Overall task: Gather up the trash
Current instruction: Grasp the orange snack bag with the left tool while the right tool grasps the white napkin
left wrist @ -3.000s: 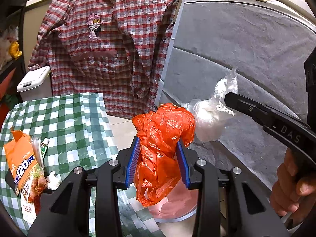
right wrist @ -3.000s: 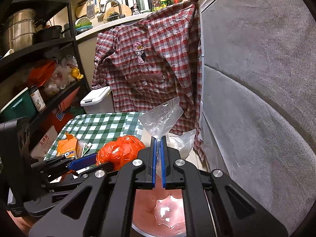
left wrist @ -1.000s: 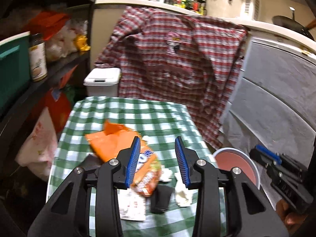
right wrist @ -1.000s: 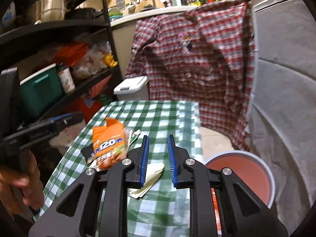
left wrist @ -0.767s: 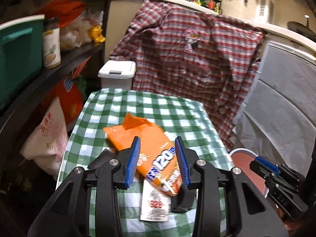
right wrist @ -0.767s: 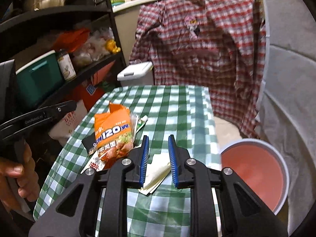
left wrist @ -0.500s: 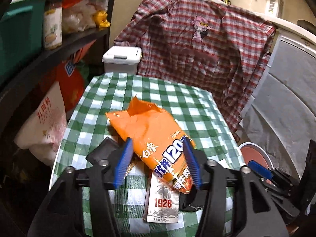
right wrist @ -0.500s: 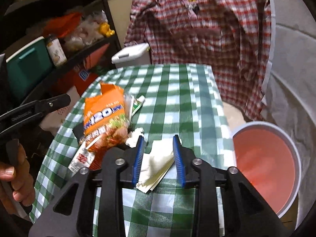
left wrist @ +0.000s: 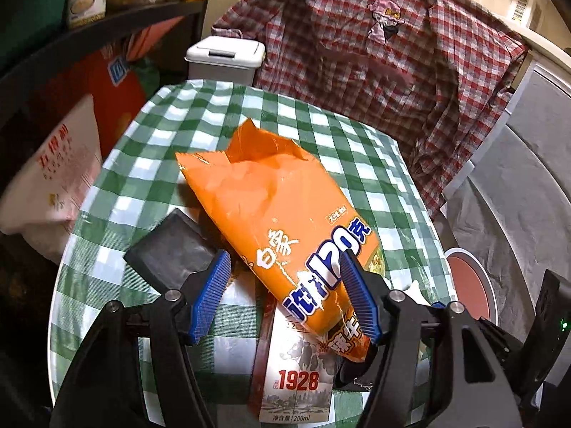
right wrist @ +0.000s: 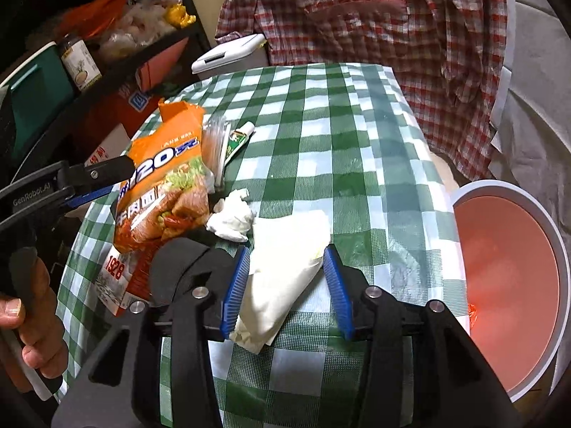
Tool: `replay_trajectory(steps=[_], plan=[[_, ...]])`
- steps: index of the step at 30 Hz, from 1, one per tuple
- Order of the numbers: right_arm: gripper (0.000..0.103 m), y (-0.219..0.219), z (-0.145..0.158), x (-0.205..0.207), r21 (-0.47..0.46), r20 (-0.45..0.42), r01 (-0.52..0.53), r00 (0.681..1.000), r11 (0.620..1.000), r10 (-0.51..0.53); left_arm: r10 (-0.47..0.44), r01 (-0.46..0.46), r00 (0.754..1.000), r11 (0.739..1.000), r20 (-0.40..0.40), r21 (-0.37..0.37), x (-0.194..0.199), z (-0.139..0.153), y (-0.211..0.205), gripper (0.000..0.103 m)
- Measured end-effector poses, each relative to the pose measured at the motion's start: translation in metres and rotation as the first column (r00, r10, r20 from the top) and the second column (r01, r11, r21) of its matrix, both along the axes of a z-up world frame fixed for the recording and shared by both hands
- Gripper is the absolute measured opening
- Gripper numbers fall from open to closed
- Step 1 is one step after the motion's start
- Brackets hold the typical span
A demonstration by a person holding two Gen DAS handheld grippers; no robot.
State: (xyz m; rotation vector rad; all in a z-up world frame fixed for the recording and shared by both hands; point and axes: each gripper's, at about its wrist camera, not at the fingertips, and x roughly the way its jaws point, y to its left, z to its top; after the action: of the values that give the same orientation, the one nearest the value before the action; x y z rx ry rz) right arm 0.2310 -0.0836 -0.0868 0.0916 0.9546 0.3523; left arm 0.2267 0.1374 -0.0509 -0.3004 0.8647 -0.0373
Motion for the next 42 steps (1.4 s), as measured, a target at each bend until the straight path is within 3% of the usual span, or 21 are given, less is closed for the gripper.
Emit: replay_trajectory(steps=[5,7,12,13,18,23,24,26,27,28,31,33,41,42], plan=[[0.042,0.001,-0.002,-0.001,-0.002,-0.012,-0.006,1.0,1.0,0.006,-0.029,0.029,1.0,1.0,-0.006,-0.005,0.003,-0.003,-0.006,0.06],[0.035,0.0,-0.002,0.0,-0.007,-0.009,-0.009,1.0,1.0,0.009,-0.038,0.038,0.999,0.999,-0.012,-0.005,0.004,-0.003,-0.009,0.049],[0.006,-0.002,0.001,-0.001,-0.009,-0.008,-0.008,1.0,1.0,0.008,-0.06,0.06,0.998,0.998,-0.007,-0.006,0.003,-0.001,-0.013,0.026],[0.005,-0.003,0.002,-0.002,-0.01,-0.006,-0.007,1.0,1.0,0.007,-0.062,0.062,0.998,0.998,-0.004,-0.004,0.003,0.0,-0.013,0.018],[0.0,-0.007,0.012,-0.006,-0.01,0.02,0.001,1.0,1.0,-0.001,-0.074,0.074,0.997,0.997,0.011,0.013,0.001,0.007,-0.017,0.0],[0.0,-0.014,0.022,-0.009,-0.003,0.039,0.013,0.999,1.0,-0.013,-0.061,0.06,0.998,0.998,0.03,0.022,-0.004,0.016,-0.017,0.0],[0.0,-0.017,0.022,-0.01,0.002,0.037,0.015,0.999,1.0,-0.015,-0.053,0.052,0.998,0.998,0.028,0.024,-0.004,0.016,-0.017,0.002],[0.003,-0.019,0.022,-0.01,0.009,0.026,0.016,1.0,1.0,-0.016,-0.037,0.036,0.999,0.999,0.016,0.019,-0.004,0.016,-0.015,0.026],[0.005,-0.02,0.021,-0.01,0.013,0.014,0.014,1.0,1.0,-0.014,-0.021,0.02,1.0,1.0,0.015,0.024,-0.005,0.016,-0.014,0.06],[0.005,-0.02,0.019,-0.011,0.014,0.006,0.011,1.0,1.0,-0.011,-0.008,0.007,1.0,0.999,0.025,0.031,-0.006,0.016,-0.014,0.071],[0.017,-0.02,0.015,-0.012,0.0,-0.004,0.0,1.0,1.0,0.0,-0.009,0.009,1.0,1.0,0.02,0.025,-0.002,0.014,-0.016,0.071],[0.035,-0.021,0.014,-0.012,-0.016,-0.003,0.002,1.0,1.0,-0.002,-0.004,0.004,1.0,1.0,0.006,0.006,0.001,0.011,-0.017,0.071],[0.036,-0.022,0.001,-0.01,-0.061,-0.051,-0.02,0.999,0.998,0.017,0.002,-0.003,0.998,1.0,-0.064,-0.011,0.015,-0.011,-0.024,0.071],[0.036,-0.023,-0.002,-0.009,-0.067,-0.064,-0.023,0.998,0.997,0.019,0.0,-0.001,0.998,1.0,-0.064,-0.016,0.016,-0.012,-0.024,0.065]])
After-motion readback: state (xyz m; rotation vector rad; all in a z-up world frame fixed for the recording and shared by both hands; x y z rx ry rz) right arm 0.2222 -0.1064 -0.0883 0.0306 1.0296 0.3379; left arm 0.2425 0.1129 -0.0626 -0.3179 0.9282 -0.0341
